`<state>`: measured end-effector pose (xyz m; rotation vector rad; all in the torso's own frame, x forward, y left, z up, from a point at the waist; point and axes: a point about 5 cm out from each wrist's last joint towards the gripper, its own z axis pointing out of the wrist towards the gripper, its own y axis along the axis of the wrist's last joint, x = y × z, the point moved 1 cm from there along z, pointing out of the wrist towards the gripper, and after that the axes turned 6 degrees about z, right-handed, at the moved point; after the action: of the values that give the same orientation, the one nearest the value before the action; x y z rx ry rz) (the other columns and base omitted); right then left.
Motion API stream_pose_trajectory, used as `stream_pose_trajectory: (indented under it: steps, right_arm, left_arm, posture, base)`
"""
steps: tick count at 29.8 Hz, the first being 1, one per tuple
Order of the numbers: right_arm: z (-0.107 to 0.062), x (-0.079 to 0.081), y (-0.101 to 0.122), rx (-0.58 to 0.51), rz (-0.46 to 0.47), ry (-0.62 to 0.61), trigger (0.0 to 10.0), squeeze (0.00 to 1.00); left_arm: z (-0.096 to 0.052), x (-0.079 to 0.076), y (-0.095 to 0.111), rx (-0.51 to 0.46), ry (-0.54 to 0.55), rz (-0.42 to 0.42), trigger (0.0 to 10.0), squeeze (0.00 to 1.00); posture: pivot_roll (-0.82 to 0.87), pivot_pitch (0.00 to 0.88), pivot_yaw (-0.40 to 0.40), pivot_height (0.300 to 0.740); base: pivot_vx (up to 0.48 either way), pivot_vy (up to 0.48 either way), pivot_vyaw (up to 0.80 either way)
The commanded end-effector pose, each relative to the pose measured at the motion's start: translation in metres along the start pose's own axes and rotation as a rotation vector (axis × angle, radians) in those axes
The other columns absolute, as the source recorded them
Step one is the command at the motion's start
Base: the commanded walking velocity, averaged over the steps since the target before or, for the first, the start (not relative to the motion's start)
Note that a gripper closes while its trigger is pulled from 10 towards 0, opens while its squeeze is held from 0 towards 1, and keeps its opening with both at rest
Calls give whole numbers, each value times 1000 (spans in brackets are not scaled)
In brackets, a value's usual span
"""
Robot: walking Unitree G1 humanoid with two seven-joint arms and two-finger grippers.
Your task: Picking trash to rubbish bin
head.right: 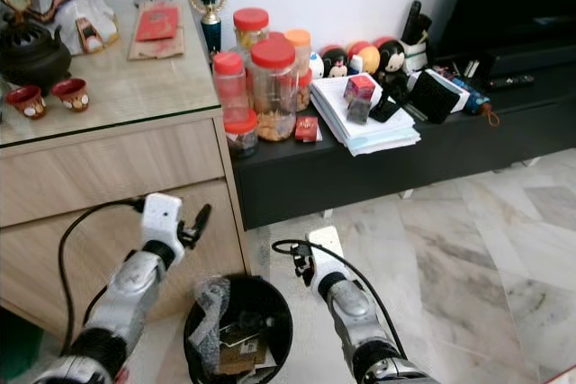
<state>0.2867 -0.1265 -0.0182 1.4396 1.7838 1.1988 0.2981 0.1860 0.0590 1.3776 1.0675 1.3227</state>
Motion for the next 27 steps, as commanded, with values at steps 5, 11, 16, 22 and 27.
stream_pose_trajectory:
  steps: [5, 11, 16, 22, 27]
  right_arm:
    - [-25, -14, -54, 190, 32, -109, 10000, 0]
    - [-43, -21, -84, 304, 52, -168, 10000, 0]
    - [-59, -25, -107, 393, 89, -229, 10000, 0]
    - [-71, -27, -121, 449, 120, -258, 10000, 0]
    - [-68, -24, -119, 433, 132, -253, 10000, 0]
  left_arm:
    - [-69, 65, -60, 239, 265, 97, 10000, 0]
    - [-117, 64, -116, 553, 318, 50, 10000, 0]
    - [-159, 40, -154, 860, 257, 12, 10000, 0]
    - [-179, 28, -168, 1014, 226, 6, 10000, 0]
    - [-157, 31, -160, 952, 223, 9, 10000, 0]
  posture:
    - [54, 75, -4, 740]
    - [49, 60, 1, 740]
    - [37, 42, 2, 740]
    - [31, 34, 3, 740]
    - [33, 19, 10, 740]
  base:
    - [0, 0, 0]
    - [0, 0, 0]
    - [0, 0, 0]
    - [0, 0, 0]
    - [0, 0, 0]
